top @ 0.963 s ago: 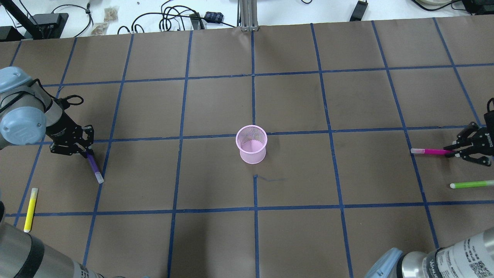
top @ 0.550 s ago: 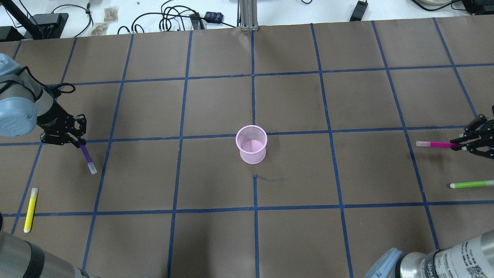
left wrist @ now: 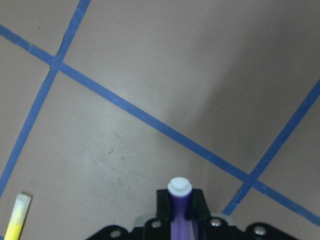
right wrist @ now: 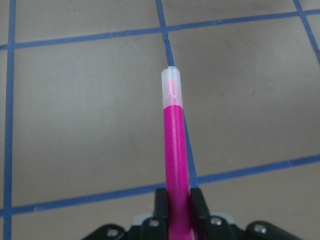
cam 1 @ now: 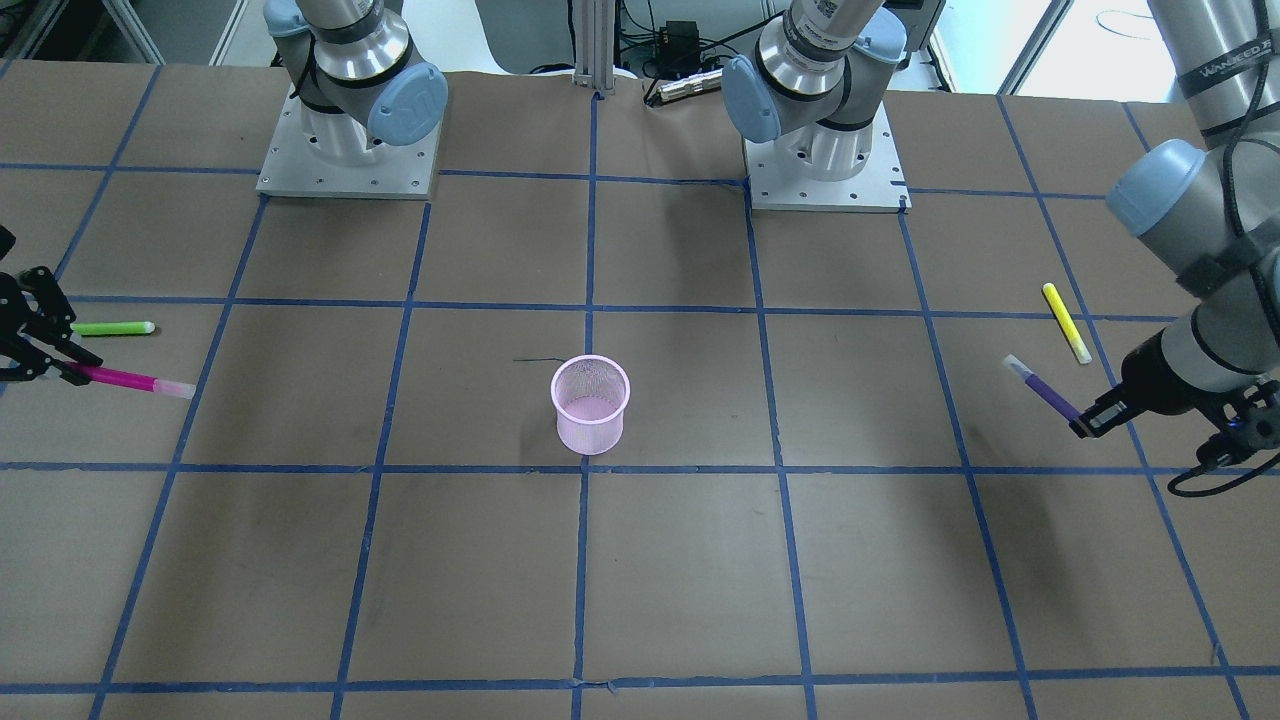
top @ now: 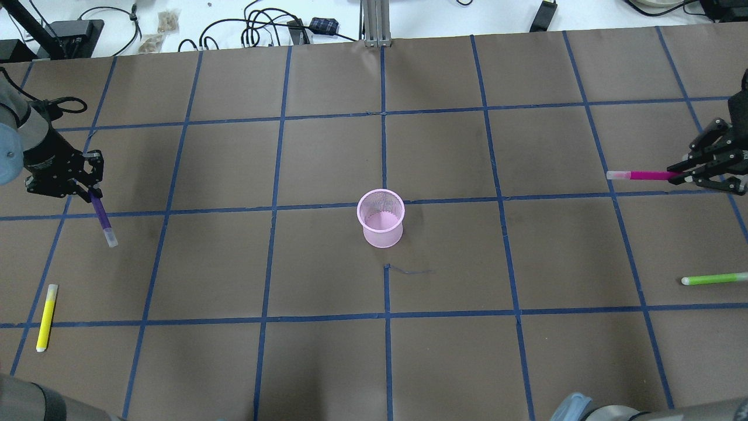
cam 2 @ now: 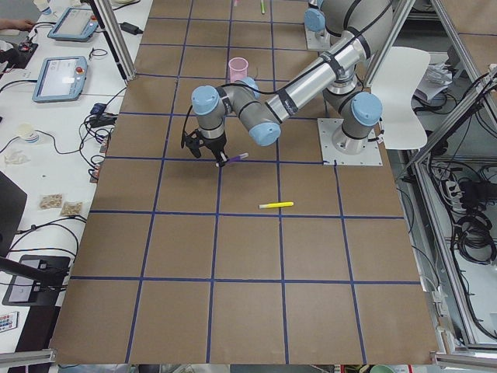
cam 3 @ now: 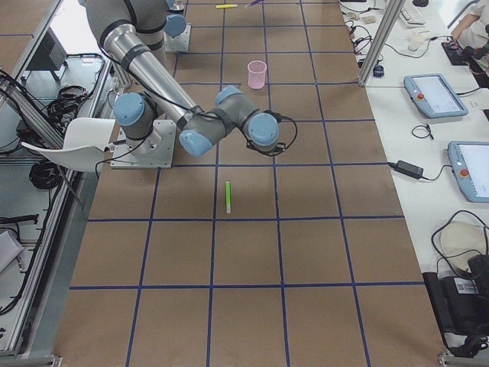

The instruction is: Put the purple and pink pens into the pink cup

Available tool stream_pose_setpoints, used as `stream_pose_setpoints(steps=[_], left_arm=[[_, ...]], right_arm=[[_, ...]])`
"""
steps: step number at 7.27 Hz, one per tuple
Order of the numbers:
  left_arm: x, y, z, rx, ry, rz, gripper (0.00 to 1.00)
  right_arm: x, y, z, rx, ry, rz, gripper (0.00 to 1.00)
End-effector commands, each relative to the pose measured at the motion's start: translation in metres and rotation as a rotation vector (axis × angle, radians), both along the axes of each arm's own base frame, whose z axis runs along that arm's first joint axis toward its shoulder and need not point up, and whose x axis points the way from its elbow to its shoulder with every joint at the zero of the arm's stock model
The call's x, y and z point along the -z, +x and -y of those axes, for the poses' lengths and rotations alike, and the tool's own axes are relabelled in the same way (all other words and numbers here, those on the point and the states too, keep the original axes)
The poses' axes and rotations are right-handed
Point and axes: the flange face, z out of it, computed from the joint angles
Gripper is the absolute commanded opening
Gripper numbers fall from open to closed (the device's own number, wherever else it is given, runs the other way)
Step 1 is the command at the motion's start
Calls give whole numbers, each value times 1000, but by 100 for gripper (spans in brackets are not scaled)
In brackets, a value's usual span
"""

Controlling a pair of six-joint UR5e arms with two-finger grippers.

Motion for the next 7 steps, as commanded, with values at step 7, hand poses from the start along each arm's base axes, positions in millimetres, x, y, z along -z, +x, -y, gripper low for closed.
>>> stream_pose_setpoints(steps=[7], left_arm=[[-4,1,1,29,1,21,0]], right_arm=[[-71,378,-18,98,40,-302,1]])
